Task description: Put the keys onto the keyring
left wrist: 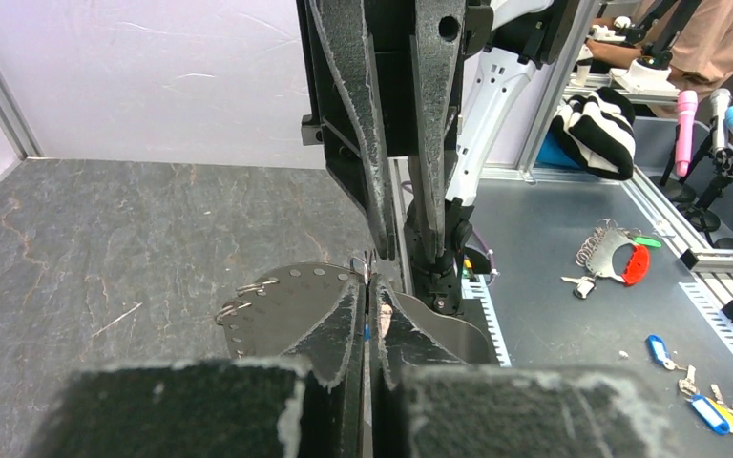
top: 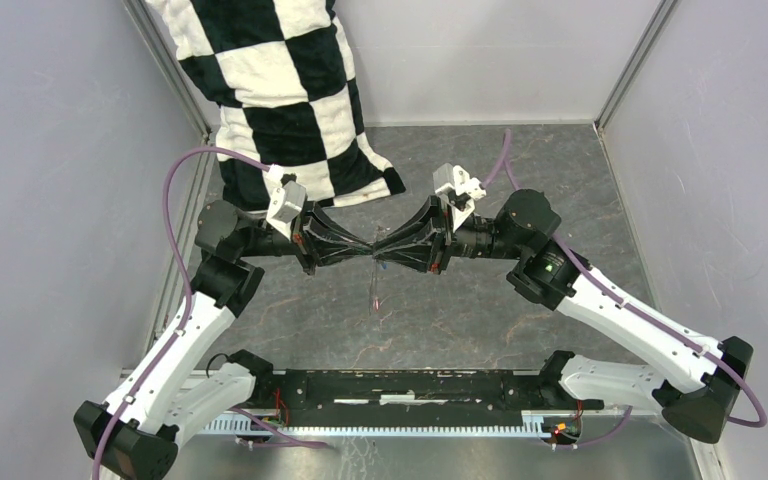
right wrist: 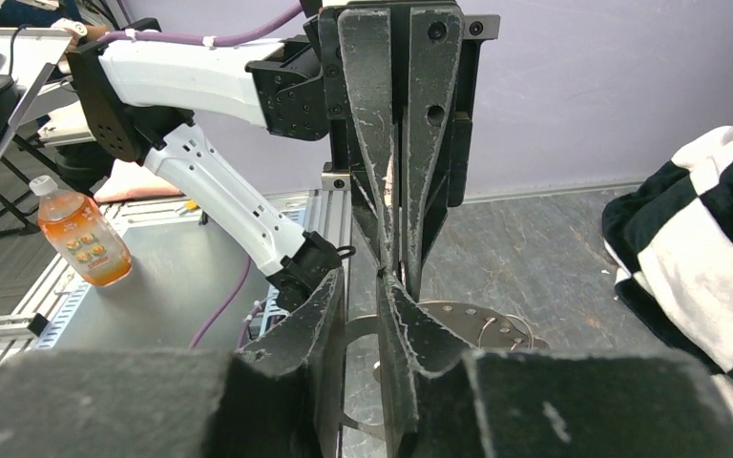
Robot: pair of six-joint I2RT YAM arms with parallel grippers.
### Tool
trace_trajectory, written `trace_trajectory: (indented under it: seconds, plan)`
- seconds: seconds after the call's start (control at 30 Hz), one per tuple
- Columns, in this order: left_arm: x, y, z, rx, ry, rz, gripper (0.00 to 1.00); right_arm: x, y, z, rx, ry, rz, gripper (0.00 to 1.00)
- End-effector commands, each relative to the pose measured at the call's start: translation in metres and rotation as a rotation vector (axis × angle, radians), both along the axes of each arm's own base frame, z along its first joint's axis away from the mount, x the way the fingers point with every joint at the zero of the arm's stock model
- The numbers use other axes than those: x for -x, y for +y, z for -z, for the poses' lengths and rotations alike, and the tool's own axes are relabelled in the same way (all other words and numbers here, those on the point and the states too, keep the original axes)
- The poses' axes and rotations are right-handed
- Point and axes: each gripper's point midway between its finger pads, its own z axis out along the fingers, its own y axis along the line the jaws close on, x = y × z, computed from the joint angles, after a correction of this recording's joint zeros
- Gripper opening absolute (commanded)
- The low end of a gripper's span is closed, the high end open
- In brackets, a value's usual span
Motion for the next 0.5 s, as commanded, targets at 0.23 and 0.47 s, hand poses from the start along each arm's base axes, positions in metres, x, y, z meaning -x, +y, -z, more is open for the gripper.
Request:
trace_trajectory:
  seconds: [0.23,0.47]
  plan:
    - [0.0171,0.0021,-0.0297,0.044,-0.074,0.043,0.02,0.0050,-0.0020,-0.0020,-0.020,-0.038,-0.030,0.14]
    - [0.0210,0.0016,-0.0265,0.034,-0.078,0.066,0.02,0.0059,-0.0005,-0.0013,-0.022,-0.032,-0.043,0.00]
